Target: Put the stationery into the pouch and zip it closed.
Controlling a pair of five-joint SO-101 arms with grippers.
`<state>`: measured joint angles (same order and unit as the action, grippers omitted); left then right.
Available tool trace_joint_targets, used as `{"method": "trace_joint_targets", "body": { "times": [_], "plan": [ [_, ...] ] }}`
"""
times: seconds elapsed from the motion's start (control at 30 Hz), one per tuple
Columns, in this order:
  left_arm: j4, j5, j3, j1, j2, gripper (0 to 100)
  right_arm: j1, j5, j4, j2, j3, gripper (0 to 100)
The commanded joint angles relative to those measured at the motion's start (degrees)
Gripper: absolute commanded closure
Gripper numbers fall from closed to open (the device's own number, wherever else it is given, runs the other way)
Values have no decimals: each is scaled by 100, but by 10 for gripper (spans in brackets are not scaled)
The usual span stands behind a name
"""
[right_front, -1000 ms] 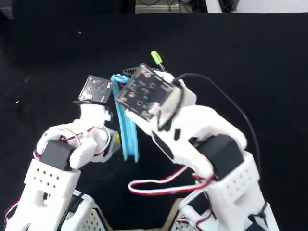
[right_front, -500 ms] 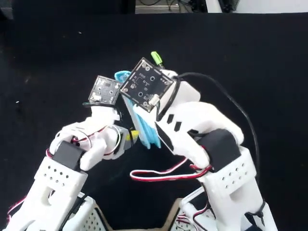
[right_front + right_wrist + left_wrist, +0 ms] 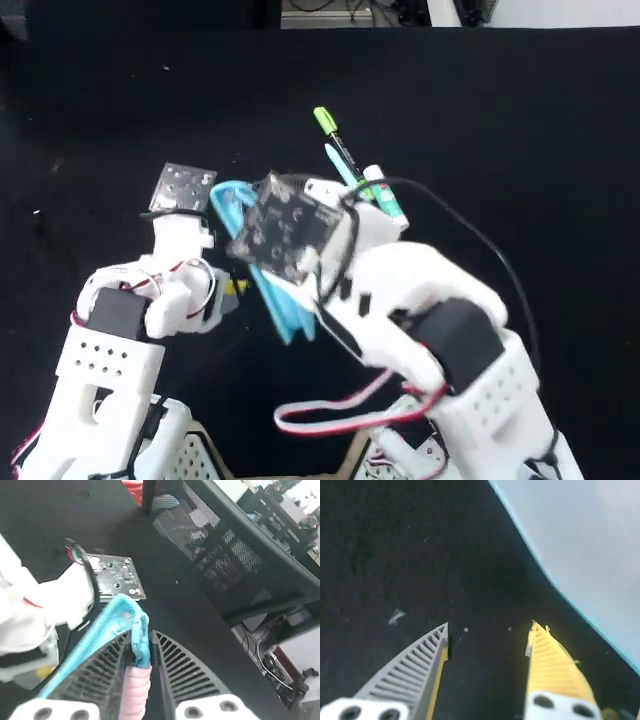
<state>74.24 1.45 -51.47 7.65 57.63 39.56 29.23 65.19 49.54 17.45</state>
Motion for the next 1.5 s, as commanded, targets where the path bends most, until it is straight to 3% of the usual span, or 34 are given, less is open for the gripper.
{"method": "trace_joint_targets", "body": {
  "times": [0.0, 0.23, 0.63, 0.93, 1.33, 1.47],
  "plan": [
    [176, 185, 180, -664, 70, 748, 97, 35, 62, 312, 154, 988],
    [492, 185, 1253, -2167, 70, 745, 97, 35, 18, 611, 919, 988],
    [1204, 185, 3108, -2273, 70, 744, 97, 35, 18, 787, 989, 988],
    [2259, 457, 4585, -1051, 598, 745, 97, 35, 18, 796, 989, 988],
    [1503, 659, 4734, -813, 985, 743, 97, 35, 26, 769, 989, 988],
    [1451, 809, 4734, -207, 949, 743, 97, 35, 44, 769, 989, 988]
  ]
}}
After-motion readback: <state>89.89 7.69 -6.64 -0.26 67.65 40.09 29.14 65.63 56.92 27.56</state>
